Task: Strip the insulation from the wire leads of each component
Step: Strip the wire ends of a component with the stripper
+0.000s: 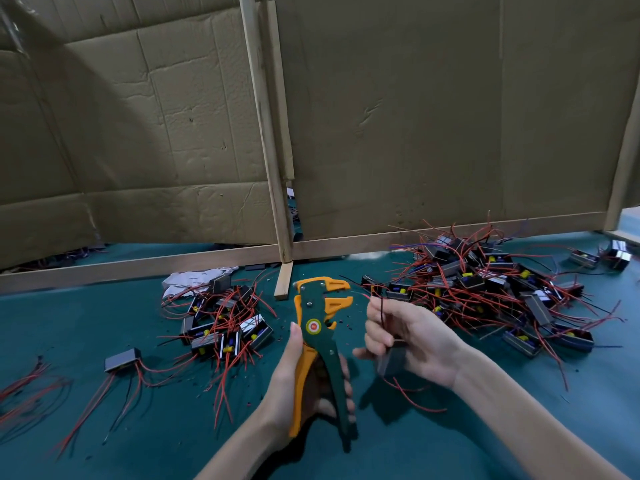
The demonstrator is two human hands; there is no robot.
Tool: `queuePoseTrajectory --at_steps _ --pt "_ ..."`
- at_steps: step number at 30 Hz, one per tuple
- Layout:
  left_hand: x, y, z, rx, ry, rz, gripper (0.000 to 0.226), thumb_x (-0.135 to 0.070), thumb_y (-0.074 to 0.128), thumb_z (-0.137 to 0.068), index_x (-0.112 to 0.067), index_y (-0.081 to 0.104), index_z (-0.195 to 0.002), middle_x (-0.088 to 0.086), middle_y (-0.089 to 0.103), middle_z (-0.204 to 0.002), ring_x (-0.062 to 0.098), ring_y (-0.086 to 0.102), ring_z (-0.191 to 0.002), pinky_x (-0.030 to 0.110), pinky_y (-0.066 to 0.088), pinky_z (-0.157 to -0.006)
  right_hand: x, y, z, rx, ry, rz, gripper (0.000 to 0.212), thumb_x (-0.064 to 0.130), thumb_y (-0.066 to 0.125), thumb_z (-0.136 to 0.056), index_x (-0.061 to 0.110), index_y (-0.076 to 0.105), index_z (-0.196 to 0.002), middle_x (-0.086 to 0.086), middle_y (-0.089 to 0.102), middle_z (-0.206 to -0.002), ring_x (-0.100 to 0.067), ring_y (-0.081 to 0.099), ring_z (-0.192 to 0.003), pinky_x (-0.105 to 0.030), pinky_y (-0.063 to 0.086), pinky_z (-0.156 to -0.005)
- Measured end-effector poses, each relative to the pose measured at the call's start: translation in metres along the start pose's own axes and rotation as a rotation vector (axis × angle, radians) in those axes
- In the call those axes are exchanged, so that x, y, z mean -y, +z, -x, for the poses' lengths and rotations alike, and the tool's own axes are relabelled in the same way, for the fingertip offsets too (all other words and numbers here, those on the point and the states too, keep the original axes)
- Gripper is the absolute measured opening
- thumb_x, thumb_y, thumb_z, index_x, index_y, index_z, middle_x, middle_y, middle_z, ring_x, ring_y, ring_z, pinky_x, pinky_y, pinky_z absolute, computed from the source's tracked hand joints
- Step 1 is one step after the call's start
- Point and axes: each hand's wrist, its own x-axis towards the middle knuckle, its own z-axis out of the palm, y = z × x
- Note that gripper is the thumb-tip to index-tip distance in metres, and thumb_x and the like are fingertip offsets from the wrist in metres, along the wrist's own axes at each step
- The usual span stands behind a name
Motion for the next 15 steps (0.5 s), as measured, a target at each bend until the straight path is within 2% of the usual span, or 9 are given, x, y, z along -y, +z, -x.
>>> queuePoseTrajectory --at_steps 2,5,7,11,15 --pt "-0.0040 -0.0023 -0.0010 0.031 0.009 0.101 0.091 -0.078 0.026 -0.076 0.004 0.066 -0.085 0.025 0.060 -0.079 0.037 0.064 -0.072 0.046 0.054 -0.070 0.0023 -0.0012 0.0009 -0.020 -0.040 0.027 0.027 0.030 0.050 -0.092 0.013 0.049 -0.071 -0.001 0.037 -0.054 -0.015 0.043 -0.050 -0.039 0.056 -0.074" --pt "-0.0033 -0.0050 -0.0028 0.020 0.022 0.148 0.091 -0.077 0.027 -0.078 0.005 0.065 -0.087 0.026 0.060 -0.080 0.039 0.064 -0.074 0.046 0.054 -0.069 0.0026 -0.0038 -0.0004 -0.063 -0.099 0.028 0.019 0.025 0.054 -0.089 0.009 0.055 -0.081 0.000 0.038 -0.056 -0.014 0.043 -0.051 -0.039 0.057 -0.073" --pt "-0.0033 -0.0038 -0.0021 0.026 0.015 0.119 0.091 -0.077 0.026 -0.078 0.005 0.065 -0.088 0.026 0.060 -0.081 0.040 0.064 -0.075 0.047 0.053 -0.070 0.0017 -0.0054 -0.0020 -0.104 -0.125 0.057 0.020 0.022 0.058 -0.086 0.003 0.062 -0.089 -0.001 0.040 -0.056 -0.014 0.044 -0.051 -0.037 0.057 -0.070" --pt "-0.0032 -0.0031 -0.0010 0.063 -0.001 0.084 0.089 -0.075 0.028 -0.078 0.004 0.066 -0.090 0.026 0.061 -0.084 0.040 0.064 -0.078 0.049 0.052 -0.074 0.0014 -0.0056 -0.0027 -0.157 -0.170 0.151 0.025 0.025 0.061 -0.084 0.005 0.073 -0.075 -0.002 0.046 -0.056 -0.013 0.048 -0.053 -0.029 0.056 -0.067" --pt "-0.0061 0.0001 0.0029 0.044 -0.025 0.048 0.091 -0.072 0.020 -0.084 0.007 0.065 -0.087 0.027 0.060 -0.085 0.039 0.065 -0.076 0.046 0.055 -0.073 0.0025 -0.0020 -0.0002 -0.153 -0.188 0.196 0.023 0.027 0.062 -0.085 0.010 0.062 -0.068 -0.004 0.050 -0.061 -0.015 0.048 -0.054 -0.029 0.053 -0.064"
